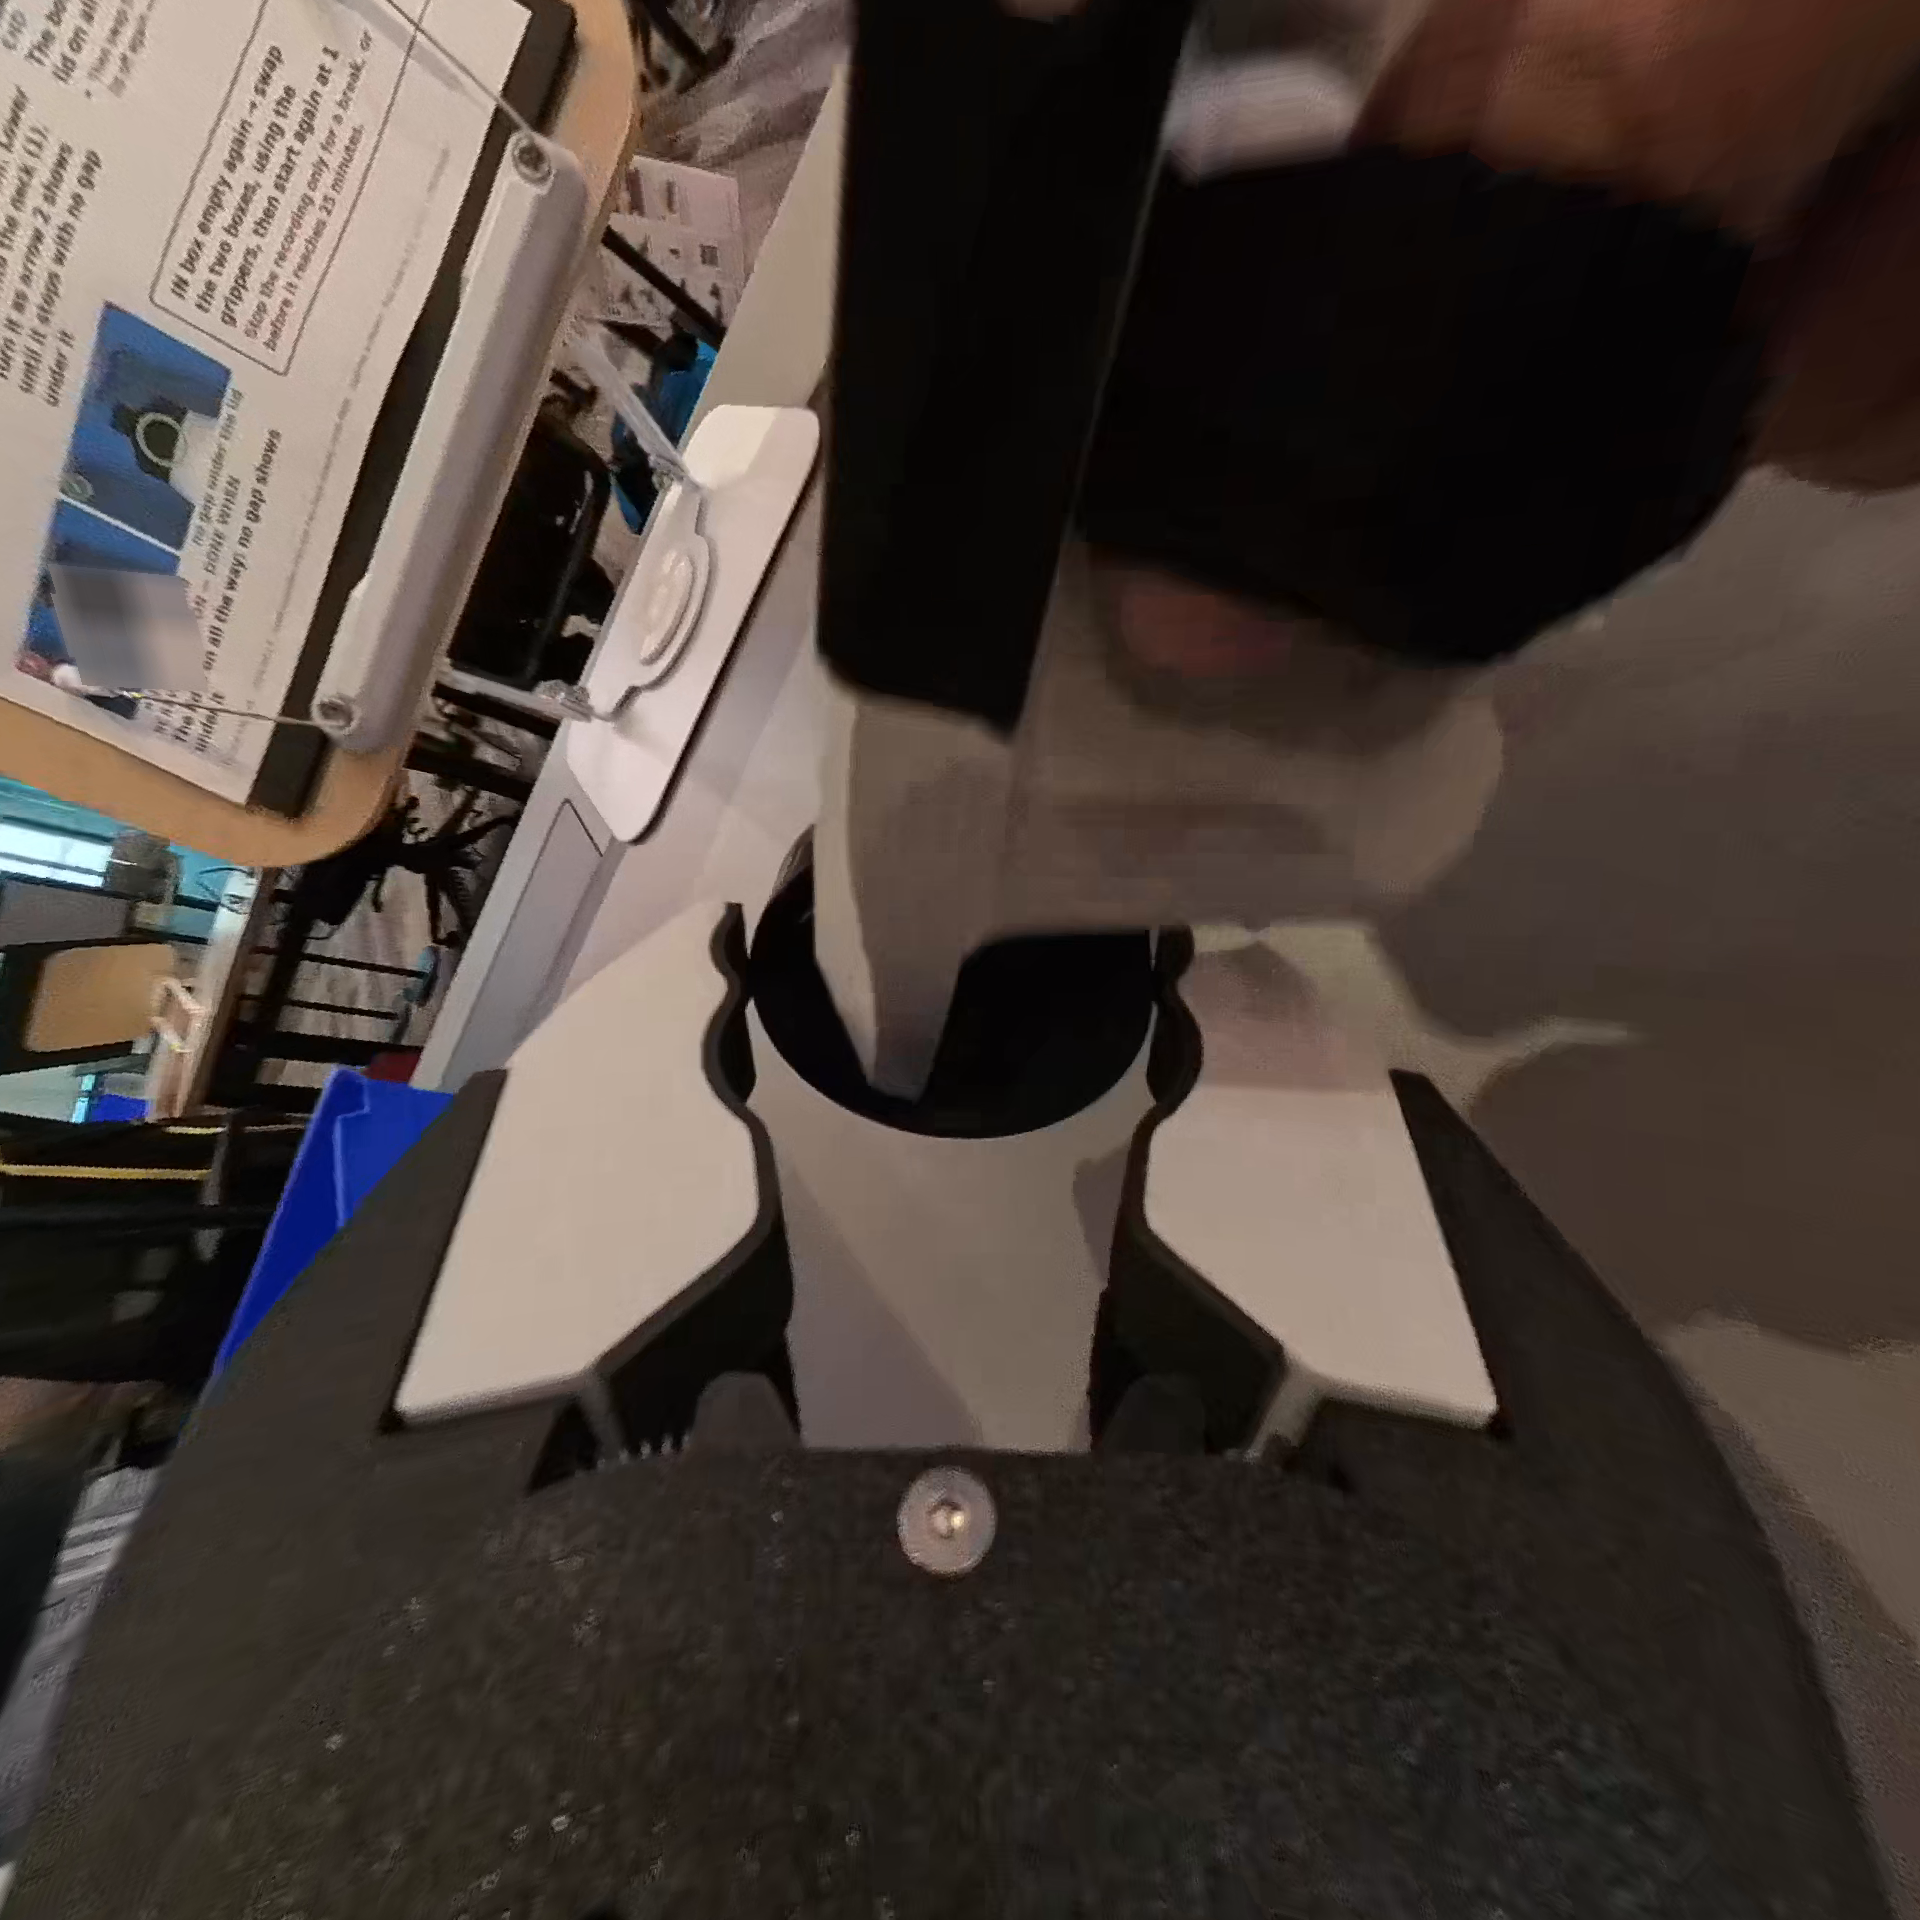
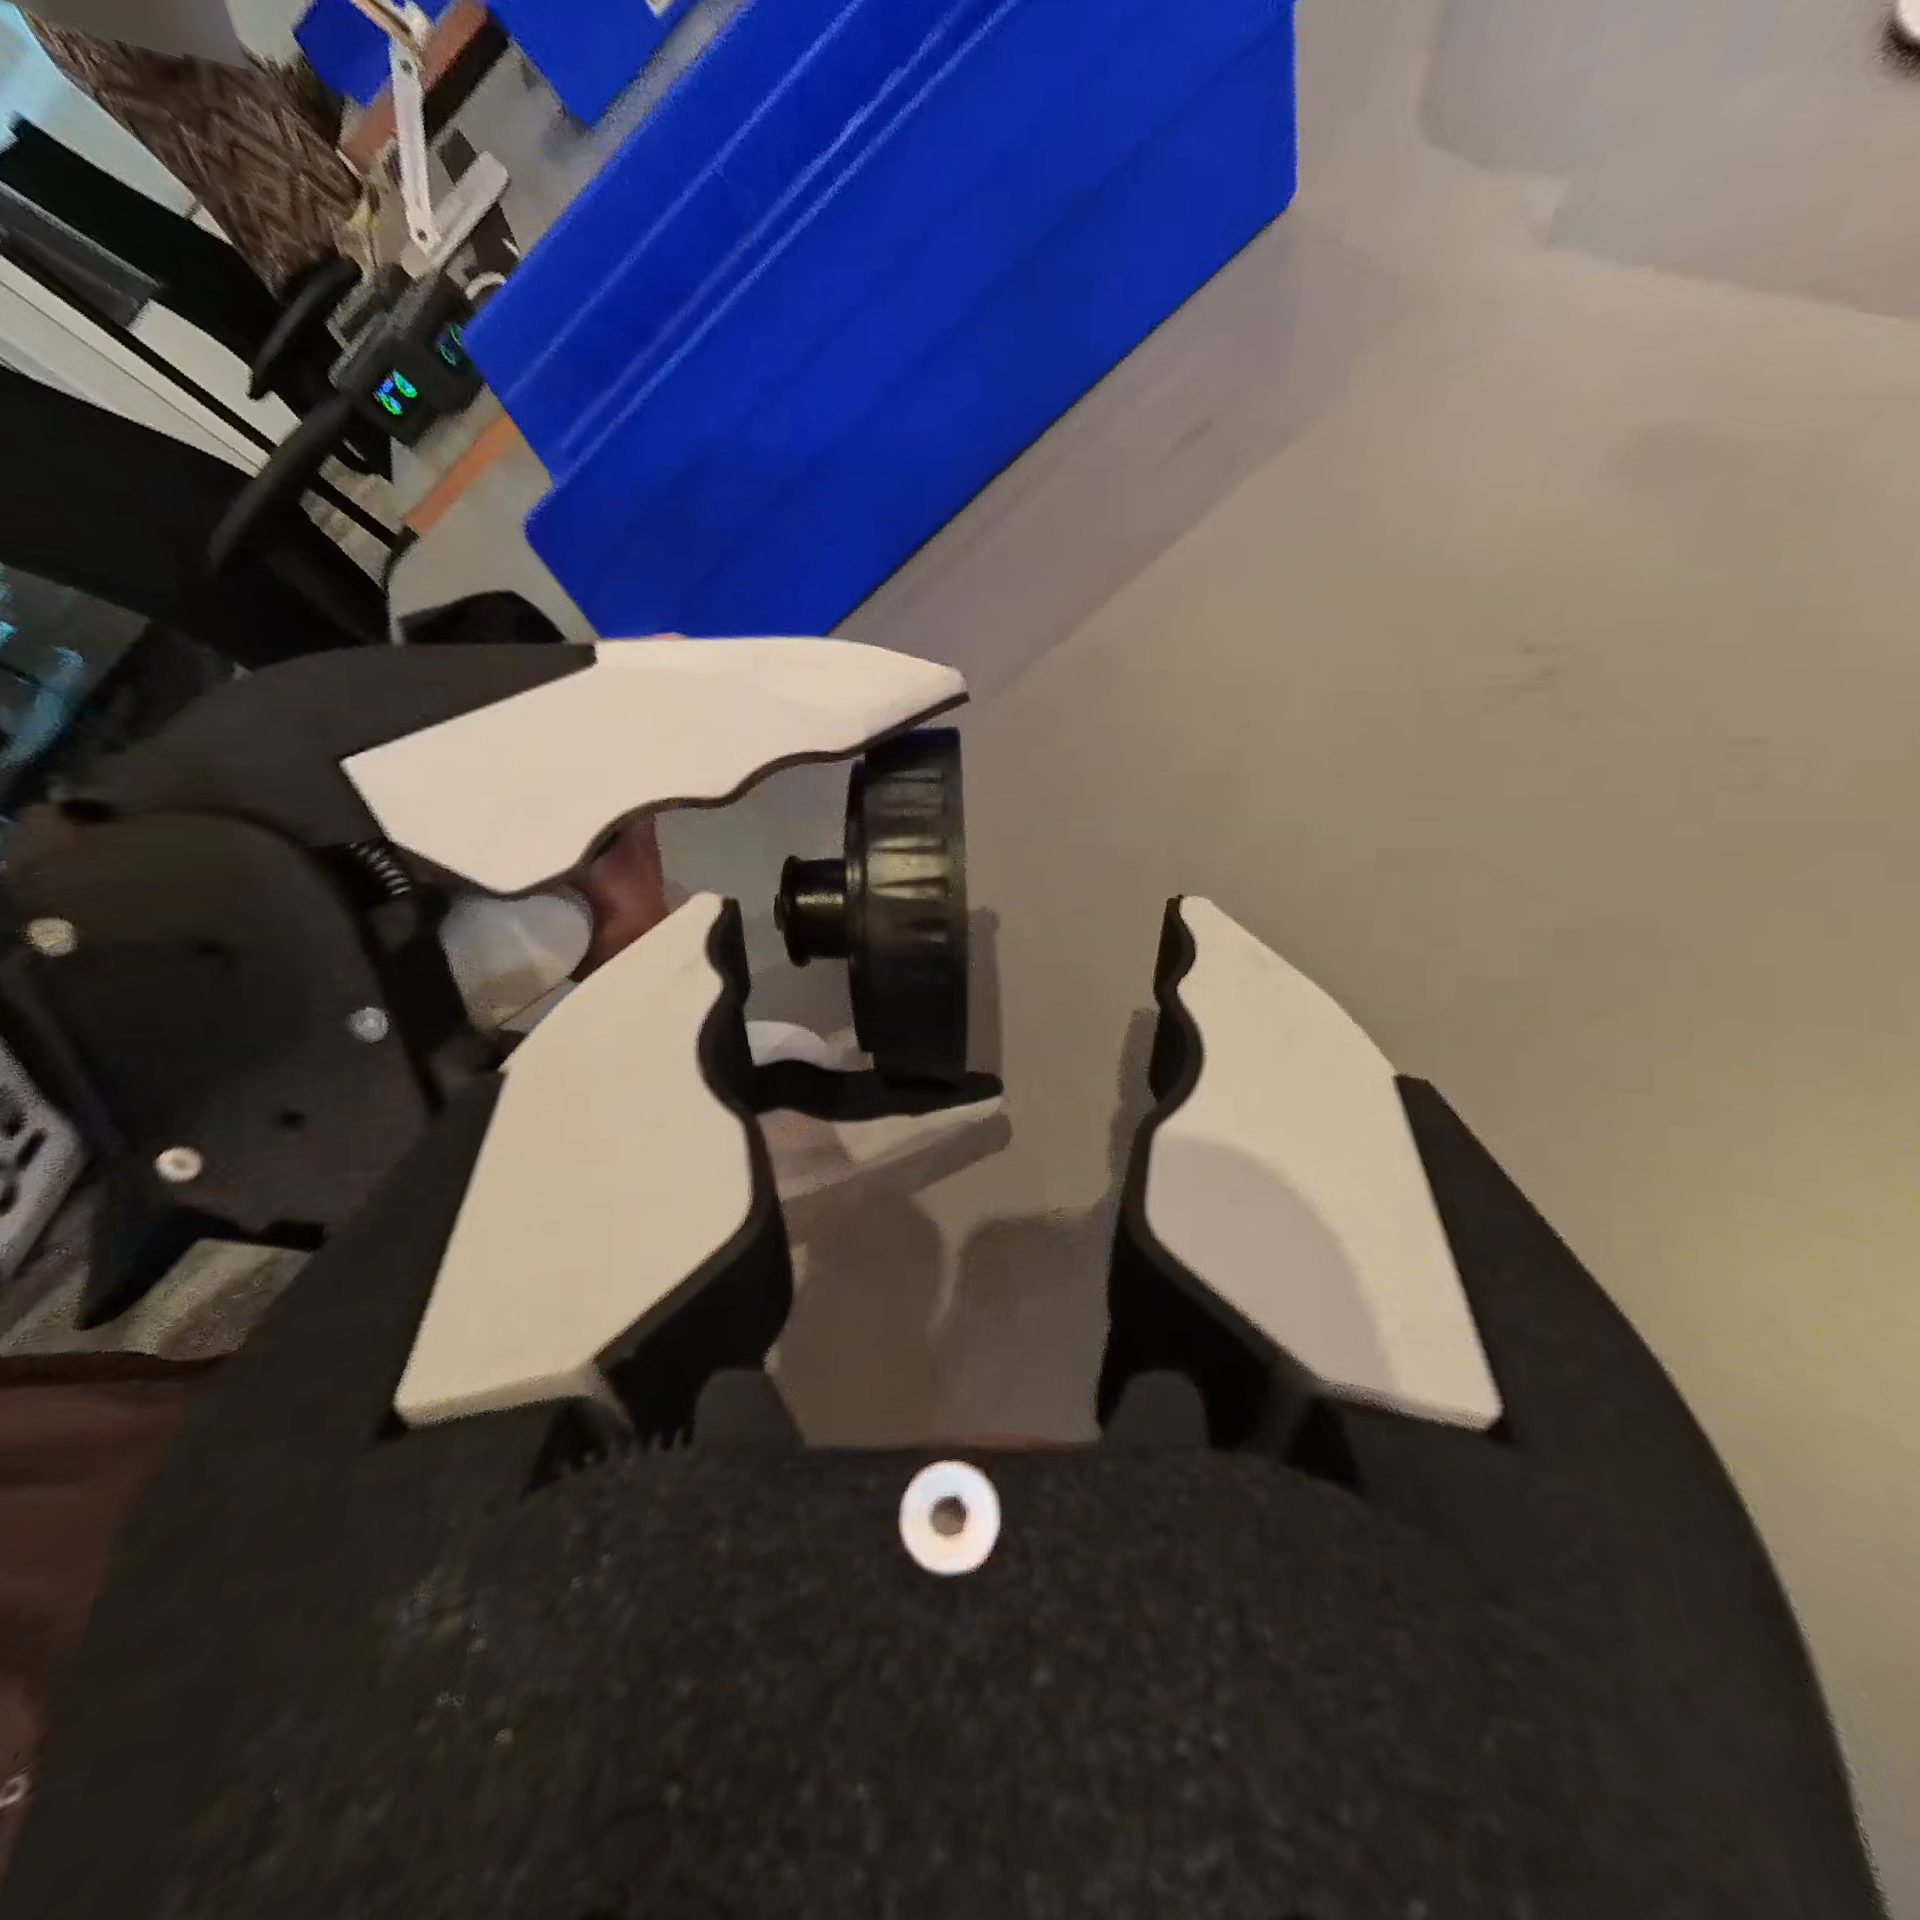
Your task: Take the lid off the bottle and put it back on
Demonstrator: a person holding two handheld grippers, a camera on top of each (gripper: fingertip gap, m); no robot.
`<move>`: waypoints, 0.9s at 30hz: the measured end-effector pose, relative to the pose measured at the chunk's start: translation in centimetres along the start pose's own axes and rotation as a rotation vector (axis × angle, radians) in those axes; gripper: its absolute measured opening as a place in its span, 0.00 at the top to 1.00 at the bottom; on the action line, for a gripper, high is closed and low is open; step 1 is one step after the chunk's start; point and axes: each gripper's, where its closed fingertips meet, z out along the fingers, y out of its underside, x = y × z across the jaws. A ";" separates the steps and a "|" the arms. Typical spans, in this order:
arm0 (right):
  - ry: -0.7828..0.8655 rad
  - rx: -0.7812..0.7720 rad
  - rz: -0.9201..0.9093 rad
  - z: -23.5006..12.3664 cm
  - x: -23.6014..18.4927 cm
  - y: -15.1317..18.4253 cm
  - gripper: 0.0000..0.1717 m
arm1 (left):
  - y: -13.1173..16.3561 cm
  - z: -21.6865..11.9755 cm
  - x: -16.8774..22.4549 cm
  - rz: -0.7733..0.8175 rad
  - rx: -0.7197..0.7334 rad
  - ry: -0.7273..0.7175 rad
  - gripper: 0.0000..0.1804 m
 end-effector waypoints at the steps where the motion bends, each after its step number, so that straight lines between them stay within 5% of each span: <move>1: 0.016 -0.010 -0.013 0.3 0.0 0.3 0.56 | -0.2 -0.1 0.1 0.013 0.005 -0.011 0.59; 9: -0.014 0.013 -0.032 -0.3 -0.1 -0.1 0.60 | 0.4 -0.1 -0.2 0.024 0.019 0.000 0.59; 16: 0.120 -0.016 -0.495 -3.7 0.6 -0.1 0.53 | -0.3 -1.6 0.1 -0.521 0.084 0.488 0.59; 20: 0.232 0.002 -0.715 -3.5 0.7 0.3 0.48 | -0.7 -2.3 -1.1 -0.811 0.032 0.619 0.59; 27: 0.328 0.043 -0.944 -0.5 -1.9 0.0 0.47 | 0.4 -2.7 0.6 -0.824 -0.142 0.654 0.59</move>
